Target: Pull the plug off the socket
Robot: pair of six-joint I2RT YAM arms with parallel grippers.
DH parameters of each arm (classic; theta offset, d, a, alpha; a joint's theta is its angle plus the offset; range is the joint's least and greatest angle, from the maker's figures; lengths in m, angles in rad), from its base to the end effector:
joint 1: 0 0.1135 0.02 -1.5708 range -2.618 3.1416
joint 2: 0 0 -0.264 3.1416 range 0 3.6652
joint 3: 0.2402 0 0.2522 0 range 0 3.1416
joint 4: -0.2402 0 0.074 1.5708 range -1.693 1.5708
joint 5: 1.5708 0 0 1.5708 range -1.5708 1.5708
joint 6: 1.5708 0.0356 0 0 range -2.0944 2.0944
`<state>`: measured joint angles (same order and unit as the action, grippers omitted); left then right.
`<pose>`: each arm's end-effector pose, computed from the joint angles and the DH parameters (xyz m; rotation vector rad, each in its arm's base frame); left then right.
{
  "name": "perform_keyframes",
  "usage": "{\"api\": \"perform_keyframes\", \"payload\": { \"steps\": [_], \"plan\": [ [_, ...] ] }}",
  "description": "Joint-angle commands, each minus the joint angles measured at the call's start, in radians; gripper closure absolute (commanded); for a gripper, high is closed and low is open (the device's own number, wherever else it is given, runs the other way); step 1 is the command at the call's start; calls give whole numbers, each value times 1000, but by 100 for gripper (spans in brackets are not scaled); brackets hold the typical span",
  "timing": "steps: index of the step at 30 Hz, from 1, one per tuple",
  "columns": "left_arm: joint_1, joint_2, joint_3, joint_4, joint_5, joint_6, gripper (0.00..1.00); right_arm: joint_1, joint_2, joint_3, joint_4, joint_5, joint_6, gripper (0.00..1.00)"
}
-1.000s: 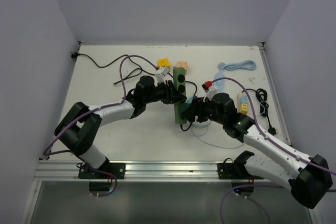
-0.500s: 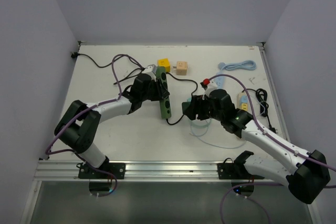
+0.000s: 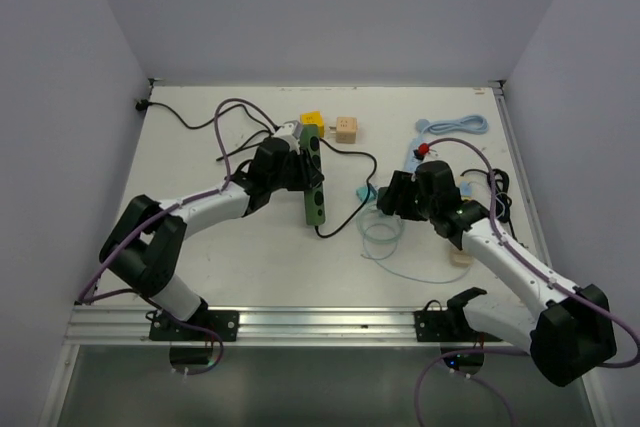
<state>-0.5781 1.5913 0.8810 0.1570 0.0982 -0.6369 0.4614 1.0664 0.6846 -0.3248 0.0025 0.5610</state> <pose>0.2857 -0.1905 0.2057 -0.0045 2.2336 -0.8009 0.2019 0.1003 0.2379 0.1176 2.3315 0.5241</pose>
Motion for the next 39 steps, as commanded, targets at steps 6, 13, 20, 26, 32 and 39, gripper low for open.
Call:
{"api": "perform_keyframes", "payload": {
  "steps": [6,13,20,26,32,39],
  "plan": [
    [6,-86,42,33,12,39,100,-63,132,16,93,-168,17,79],
    [6,-96,52,22,32,43,100,-63,110,-34,64,-191,16,68],
    [6,-82,75,32,64,26,100,-63,112,-74,49,-231,10,59],
    [6,-67,88,52,97,6,100,-63,116,-69,40,-226,8,39],
    [6,-48,98,85,144,-24,100,-63,90,-39,-8,-193,-1,25],
    [6,-37,119,105,182,-47,100,-63,12,-2,-101,-131,-9,23]
  ]
}}
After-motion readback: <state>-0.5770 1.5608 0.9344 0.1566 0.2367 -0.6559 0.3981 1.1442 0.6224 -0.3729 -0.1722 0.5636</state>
